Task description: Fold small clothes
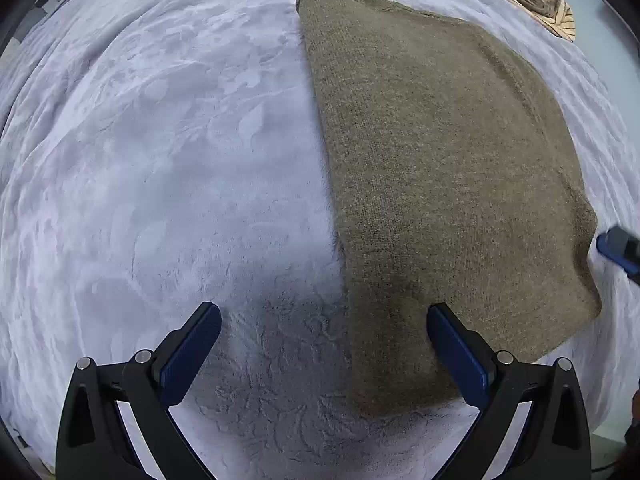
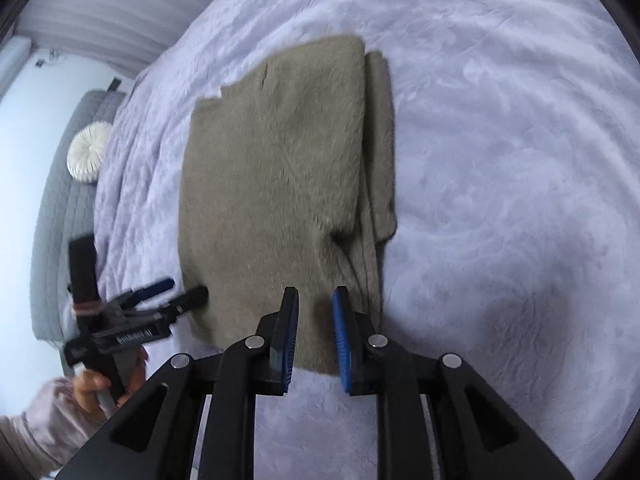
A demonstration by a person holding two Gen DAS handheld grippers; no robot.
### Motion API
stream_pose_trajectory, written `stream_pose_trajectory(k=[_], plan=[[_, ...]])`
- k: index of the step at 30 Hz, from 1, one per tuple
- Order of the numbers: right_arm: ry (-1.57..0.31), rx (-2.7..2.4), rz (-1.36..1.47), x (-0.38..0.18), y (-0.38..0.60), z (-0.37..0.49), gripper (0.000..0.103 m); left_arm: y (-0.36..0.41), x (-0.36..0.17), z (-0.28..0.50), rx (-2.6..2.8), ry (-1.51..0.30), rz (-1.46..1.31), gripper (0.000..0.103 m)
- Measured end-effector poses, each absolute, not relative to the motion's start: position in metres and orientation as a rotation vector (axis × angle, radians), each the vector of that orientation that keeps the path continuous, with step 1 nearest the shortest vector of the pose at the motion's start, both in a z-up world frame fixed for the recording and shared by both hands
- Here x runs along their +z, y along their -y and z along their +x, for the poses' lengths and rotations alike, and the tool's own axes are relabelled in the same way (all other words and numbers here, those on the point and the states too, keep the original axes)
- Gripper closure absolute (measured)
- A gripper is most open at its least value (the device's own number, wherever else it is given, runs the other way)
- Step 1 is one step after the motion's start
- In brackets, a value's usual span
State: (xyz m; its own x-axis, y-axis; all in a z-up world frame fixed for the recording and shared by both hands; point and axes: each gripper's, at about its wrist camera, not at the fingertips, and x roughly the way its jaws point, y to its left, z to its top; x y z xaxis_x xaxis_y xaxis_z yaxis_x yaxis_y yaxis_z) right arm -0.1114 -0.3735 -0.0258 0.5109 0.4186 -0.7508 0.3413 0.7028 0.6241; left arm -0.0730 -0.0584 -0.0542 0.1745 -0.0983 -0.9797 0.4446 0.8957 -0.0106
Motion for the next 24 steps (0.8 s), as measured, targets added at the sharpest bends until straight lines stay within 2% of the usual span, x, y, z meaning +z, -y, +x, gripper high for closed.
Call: stream_pose_trajectory(k=[1, 4, 5, 6, 7, 12, 24], plan=[[-1.043, 0.038, 0.844, -0.024, 0.381, -0.106, 0.048, 0.059, -0.054, -0.074, -0.395, -1.342, 0.312, 0.000], [-1.049, 0.044, 0.879, -0.033, 0.392, -0.077, 0.049, 0.057, -0.054, -0.079, -0.393, -1.343, 0.309, 0.000], [-1.078, 0.060, 0.914, -0.042, 0.394, -0.066, 0.051, 0.057, -0.053, -0.079, -0.390, -1.345, 0.306, 0.000], [-1.119, 0.080, 0.939, -0.050, 0.393, -0.055, 0.066, 0.063, -0.054, -0.079, -0.388, -1.343, 0.310, 0.000], [-1.146, 0.077, 0.922, -0.052, 0.389, -0.050, 0.086, 0.063, -0.052, -0.080, -0.391, -1.337, 0.315, 0.000], [-1.209, -0.001, 0.634, -0.048, 0.368, -0.054, 0.087, 0.064, -0.057, -0.082, -0.418, -1.353, 0.313, 0.000], [-1.142, -0.090, 0.834, -0.030, 0.385, -0.094, 0.084, 0.054, -0.050, -0.076, -0.448, -1.382, 0.285, 0.000]])
